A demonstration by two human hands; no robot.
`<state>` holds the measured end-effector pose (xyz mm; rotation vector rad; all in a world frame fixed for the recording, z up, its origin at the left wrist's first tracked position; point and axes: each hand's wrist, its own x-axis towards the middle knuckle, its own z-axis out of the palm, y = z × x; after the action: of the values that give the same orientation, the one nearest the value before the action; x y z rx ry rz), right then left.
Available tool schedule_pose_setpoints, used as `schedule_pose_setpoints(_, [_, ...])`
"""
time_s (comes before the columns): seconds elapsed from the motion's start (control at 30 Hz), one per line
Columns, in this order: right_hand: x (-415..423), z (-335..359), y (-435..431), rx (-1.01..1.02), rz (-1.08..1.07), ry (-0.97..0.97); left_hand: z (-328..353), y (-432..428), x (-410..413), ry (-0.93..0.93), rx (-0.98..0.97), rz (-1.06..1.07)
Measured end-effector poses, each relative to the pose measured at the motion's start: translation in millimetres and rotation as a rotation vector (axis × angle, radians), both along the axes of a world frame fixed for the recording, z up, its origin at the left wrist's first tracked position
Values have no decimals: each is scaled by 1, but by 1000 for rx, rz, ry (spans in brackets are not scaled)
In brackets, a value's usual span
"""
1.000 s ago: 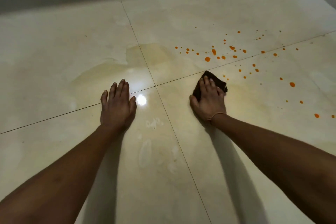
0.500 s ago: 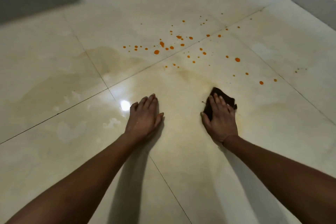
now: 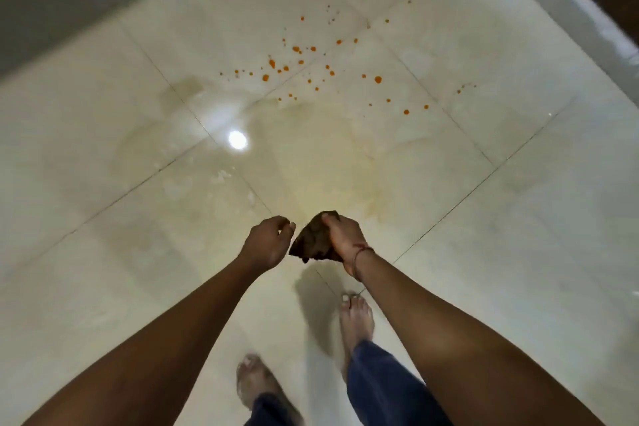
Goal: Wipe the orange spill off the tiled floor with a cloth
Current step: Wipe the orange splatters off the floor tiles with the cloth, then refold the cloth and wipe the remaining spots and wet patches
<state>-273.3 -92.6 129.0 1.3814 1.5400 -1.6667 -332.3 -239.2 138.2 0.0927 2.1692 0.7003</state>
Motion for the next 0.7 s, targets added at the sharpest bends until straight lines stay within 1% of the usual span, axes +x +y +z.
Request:
schedule_pose_setpoints(0.07, [-4,76,3,-120,-69,25,67,3,0,-147,71,194])
schedule_pose_setpoints(0.13, [-5,163,20,-205,-49,55,152,11,1,-338,160,395])
schedule_pose_setpoints(0.17, [-5,191,28,-258,-41,77,180,16,1,-427,201,445])
schedule_pose_setpoints(0.23, [-8,263,52,-307,-4,121,252,26,3,-507,297,471])
schedule_pose_setpoints(0.33, [-8,359,91,-352,43,199,354,51,11,-470,458,547])
schedule_pose_setpoints(0.43, [-10,421,129,-294,135,291,420,88,13,-359,576,696])
schedule_pose_setpoints(0.5, [-14,450,157,-273,242,333,450,118,13,-308,637,790])
schedule_pose_setpoints(0.57, [-24,473,182,-195,390,370,473,144,16,-293,684,847])
schedule_pose_setpoints(0.6, [-30,483,195,-152,432,387,482,155,15,-292,705,877])
schedule_pose_setpoints(0.63, [-40,501,216,-112,457,402,496,173,12,-286,714,904])
schedule_pose_setpoints(0.7, [-53,524,239,-97,414,416,514,190,7,-268,691,899])
